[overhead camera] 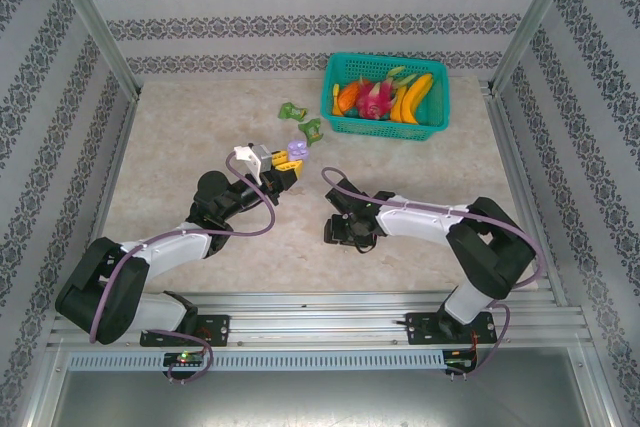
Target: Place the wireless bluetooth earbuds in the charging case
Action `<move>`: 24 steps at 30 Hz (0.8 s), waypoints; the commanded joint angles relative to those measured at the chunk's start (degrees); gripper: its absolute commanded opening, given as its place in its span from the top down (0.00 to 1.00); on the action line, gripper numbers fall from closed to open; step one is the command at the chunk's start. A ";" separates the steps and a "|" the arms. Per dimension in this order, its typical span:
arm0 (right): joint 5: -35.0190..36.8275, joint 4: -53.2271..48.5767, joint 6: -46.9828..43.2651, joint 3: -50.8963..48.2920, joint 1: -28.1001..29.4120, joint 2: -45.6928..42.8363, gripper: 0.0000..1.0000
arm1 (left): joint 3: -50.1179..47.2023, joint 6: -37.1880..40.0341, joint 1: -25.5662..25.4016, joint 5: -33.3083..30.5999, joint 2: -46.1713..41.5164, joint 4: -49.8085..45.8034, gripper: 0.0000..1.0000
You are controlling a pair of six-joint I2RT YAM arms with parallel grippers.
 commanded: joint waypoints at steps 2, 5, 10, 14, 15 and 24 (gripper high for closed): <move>1.41 1.11 0.48 0.86 -0.67 2.05 0.47 | 0.49 -0.62 0.87 0.21 0.17 2.62 1.00; 1.62 1.16 0.32 1.47 -1.30 2.80 0.47 | 0.57 -0.66 0.88 0.16 0.17 2.61 1.00; 2.01 1.00 -0.31 2.53 -2.43 3.61 0.47 | 0.54 -0.74 0.88 0.15 0.17 2.62 1.00; 2.05 0.83 -0.79 3.38 -3.44 3.93 0.47 | 0.40 -0.74 0.88 0.20 0.10 2.62 1.00; 2.11 0.69 -0.93 3.62 -3.62 4.04 0.47 | 0.30 -0.73 0.84 0.17 0.10 2.62 1.00; 2.03 -0.02 -2.03 6.70 -5.25 5.64 0.47 | 0.17 -0.84 0.88 0.07 -0.07 2.62 1.00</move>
